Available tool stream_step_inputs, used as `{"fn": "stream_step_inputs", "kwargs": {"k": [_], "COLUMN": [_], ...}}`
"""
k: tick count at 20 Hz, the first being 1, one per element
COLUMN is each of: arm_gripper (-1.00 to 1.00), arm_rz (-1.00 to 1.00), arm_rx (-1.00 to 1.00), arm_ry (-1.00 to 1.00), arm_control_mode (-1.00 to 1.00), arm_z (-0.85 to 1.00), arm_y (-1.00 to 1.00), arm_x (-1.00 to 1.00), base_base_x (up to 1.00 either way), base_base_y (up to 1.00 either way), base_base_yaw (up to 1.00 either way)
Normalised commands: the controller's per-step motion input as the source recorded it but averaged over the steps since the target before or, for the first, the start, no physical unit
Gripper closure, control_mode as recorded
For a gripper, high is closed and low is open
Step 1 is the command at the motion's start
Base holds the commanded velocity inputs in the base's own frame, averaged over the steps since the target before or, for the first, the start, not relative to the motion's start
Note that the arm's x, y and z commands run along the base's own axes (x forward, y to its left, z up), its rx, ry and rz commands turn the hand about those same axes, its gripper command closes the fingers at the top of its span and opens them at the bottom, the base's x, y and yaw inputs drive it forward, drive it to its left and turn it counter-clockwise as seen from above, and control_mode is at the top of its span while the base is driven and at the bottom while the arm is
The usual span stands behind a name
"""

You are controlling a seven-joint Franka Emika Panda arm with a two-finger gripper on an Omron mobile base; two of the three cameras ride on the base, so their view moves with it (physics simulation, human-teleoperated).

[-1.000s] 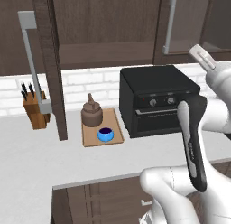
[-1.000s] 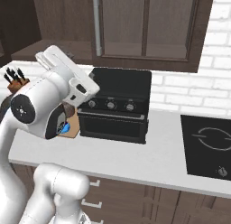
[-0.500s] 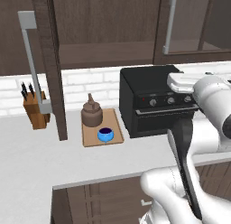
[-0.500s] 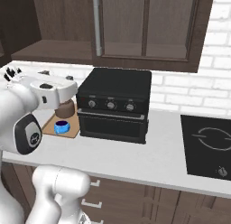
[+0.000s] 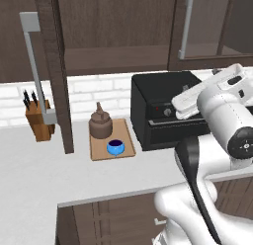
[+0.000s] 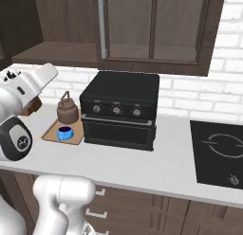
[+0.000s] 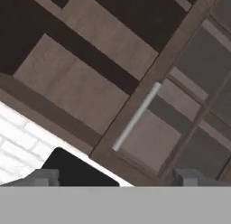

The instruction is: Pick the kettle from the counter and place it on the tray. Then pick the mug from the cabinet and place it on the tray. Then close the cabinet doors.

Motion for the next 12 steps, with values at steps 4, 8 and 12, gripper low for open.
{"fn": "stream_step_inputs", "kwargs": {"k": [4, 8, 12], "arm_gripper": [-1.0, -1.0, -1.0], "arm_rz": [0.0, 0.0, 0.03], "arm_rx": [-0.66, -0.68, -0.69], "arm_ry": [0.02, 0.03, 0.03], "arm_control_mode": [-1.0, -1.0, -1.0], "arm_z": [-0.09, -0.06, -0.03], "arm_y": [0.09, 0.16, 0.17], "arm_x": [-0.07, -0.08, -0.07], "base_base_x": [0.0, 0.0, 0.0], "base_base_y": [0.0, 0.0, 0.0], "base_base_yaw": [0.0, 0.0, 0.0]}}
